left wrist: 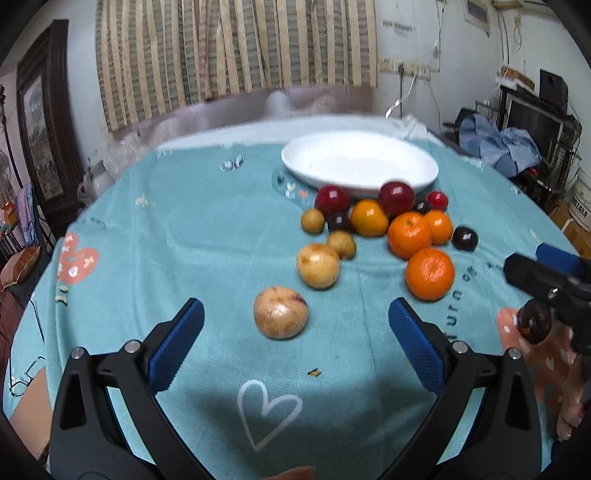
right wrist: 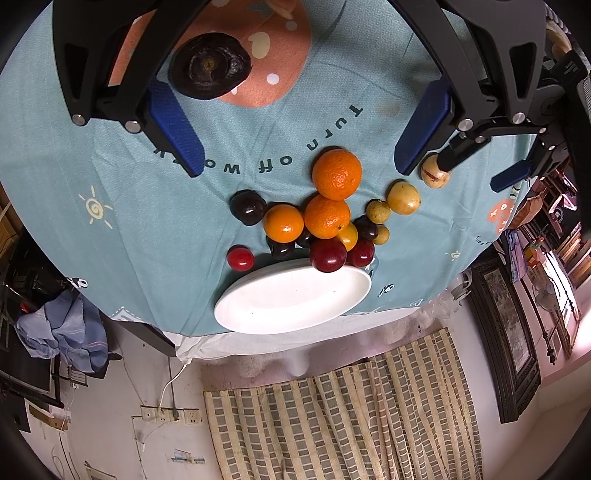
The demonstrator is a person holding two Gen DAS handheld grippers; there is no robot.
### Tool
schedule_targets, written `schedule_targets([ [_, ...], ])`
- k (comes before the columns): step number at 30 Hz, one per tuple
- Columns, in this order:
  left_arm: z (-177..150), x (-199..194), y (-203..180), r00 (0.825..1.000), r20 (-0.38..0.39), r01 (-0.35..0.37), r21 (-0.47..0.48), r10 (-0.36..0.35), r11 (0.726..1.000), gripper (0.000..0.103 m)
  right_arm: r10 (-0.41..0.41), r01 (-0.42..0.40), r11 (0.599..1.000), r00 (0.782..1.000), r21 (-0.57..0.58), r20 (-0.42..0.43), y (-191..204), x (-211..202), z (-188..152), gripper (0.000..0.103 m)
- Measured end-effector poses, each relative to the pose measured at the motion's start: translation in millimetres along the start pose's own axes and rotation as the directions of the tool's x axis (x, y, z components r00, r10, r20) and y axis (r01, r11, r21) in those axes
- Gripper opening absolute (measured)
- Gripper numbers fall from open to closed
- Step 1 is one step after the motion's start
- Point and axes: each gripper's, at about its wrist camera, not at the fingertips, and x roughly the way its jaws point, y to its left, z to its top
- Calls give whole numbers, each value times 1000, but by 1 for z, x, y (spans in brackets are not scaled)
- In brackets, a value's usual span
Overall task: Organize fruits
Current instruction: 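Grasp the pale round fruit with the left tool while the right tool grasps a dark plum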
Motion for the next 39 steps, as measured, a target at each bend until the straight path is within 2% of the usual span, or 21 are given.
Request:
schedule_targets([
  [3, -3, 16, 2, 994, -105, 34, -12, -35, 999, 101, -19, 18, 999, 999, -31, -49, 1, 13, -5, 102],
  [4, -7, 25, 1, 986, -159, 48, -18, -51, 999, 101, -14, 11, 999, 997, -45, -82, 0, 18, -7, 102],
  [8, -16, 47, 0, 958, -279, 67, -30, -73, 997, 101, -30, 11, 993, 988, -121, -152, 6, 26, -17, 102],
  [12, -21, 40, -1, 956, -286, 60, -19, -63, 998, 101, -54, 11, 969, 984, -245, -171, 6, 16, -26, 102],
  [15, -24, 32, -1, 954, -291, 62, -22, -65, 998, 101, -34, -25, 950, 983, -311, -183, -1, -2, -38, 102],
  [18, -27, 27, -1, 954, -293, 60, -21, -64, 998, 101, 30, -99, 956, 970, -276, -242, -15, -14, -48, 102],
  [22, -26, 27, -4, 954, -293, 59, -20, -62, 998, 101, 77, -129, 965, 972, -226, -224, -16, -21, -47, 101],
  [25, -24, 29, -7, 954, -292, 62, -22, -65, 998, 101, 69, -123, 965, 972, -231, -226, -12, -21, -46, 89],
  [27, -14, 37, -1, 953, -296, 63, -20, -66, 998, 101, 64, -120, 965, 969, -231, -239, -15, -20, -45, 86],
  [28, -9, 41, 1, 952, -298, 63, -16, -65, 998, 101, 34, -95, 968, 966, -232, -257, -12, -16, -47, 84],
  [29, -8, 40, 0, 952, -298, 68, -2, -65, 998, 101, 31, -94, 970, 963, -224, -269, -23, -13, -47, 82],
  [31, -5, 41, 1, 952, -298, 81, 18, -72, 997, 101, 35, -102, 972, 954, -213, -299, -22, -10, -50, 65],
  [34, 1, 38, 13, 949, -287, 130, -16, -130, 991, 101, 20, -91, 971, 952, -219, -307, -24, -11, -49, 54],
  [36, 1, 38, 19, 946, -284, 157, -29, -159, 987, 101, 27, -96, 973, 951, -210, -309, -32, -7, -45, 51],
  [39, -2, 39, 19, 945, -288, 161, -5, -156, 987, 94, 44, -106, 976, 949, -188, -311, -37, -7, -45, 49],
])
